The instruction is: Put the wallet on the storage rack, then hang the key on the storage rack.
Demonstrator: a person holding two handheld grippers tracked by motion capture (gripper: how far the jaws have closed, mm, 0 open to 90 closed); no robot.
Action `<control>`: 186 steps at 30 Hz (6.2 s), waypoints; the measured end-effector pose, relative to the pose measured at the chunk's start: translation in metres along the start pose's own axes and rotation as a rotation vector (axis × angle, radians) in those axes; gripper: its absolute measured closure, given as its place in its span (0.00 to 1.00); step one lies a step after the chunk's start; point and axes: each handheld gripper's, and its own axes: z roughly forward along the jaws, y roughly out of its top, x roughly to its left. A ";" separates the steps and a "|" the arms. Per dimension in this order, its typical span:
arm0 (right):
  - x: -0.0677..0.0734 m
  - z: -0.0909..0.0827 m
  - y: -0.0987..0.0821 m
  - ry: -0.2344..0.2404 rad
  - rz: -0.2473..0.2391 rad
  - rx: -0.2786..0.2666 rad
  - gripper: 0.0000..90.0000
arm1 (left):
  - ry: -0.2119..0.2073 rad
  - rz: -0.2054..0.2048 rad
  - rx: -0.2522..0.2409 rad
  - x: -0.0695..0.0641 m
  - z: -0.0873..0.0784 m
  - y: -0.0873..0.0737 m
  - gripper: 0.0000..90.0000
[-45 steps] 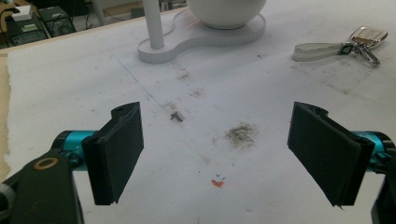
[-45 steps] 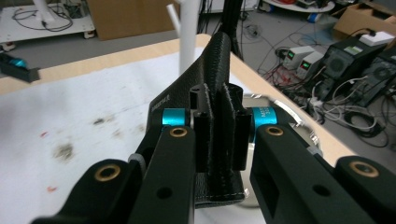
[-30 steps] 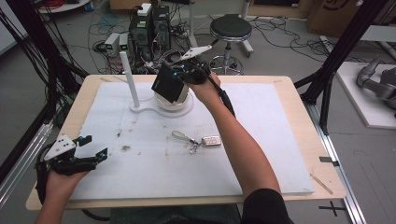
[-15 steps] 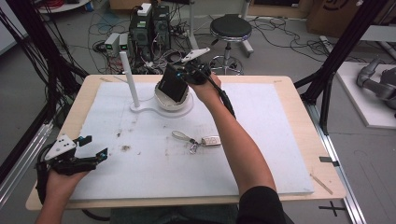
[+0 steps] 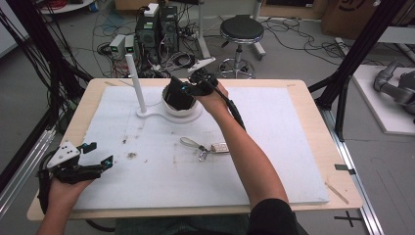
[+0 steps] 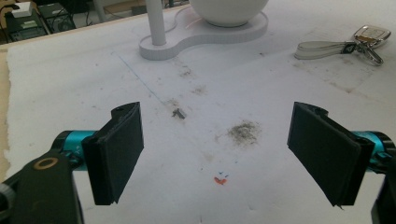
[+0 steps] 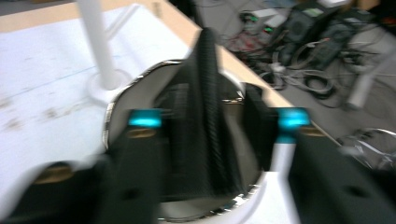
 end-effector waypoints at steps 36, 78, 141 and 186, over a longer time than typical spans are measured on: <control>0.006 -0.128 -0.103 -0.026 0.079 -0.058 0.29 | -0.106 0.034 -0.012 0.000 0.075 0.035 0.20; 0.049 -0.098 -0.139 0.124 0.037 0.036 0.23 | -0.105 0.049 0.005 -0.003 0.071 0.033 0.20; 0.059 -0.095 -0.067 0.140 -0.019 -0.120 0.92 | -0.089 0.047 -0.002 -0.005 0.055 0.029 0.20; 0.090 -0.031 0.068 0.103 -0.199 -0.175 0.92 | -0.045 0.034 0.001 -0.009 0.025 0.017 0.20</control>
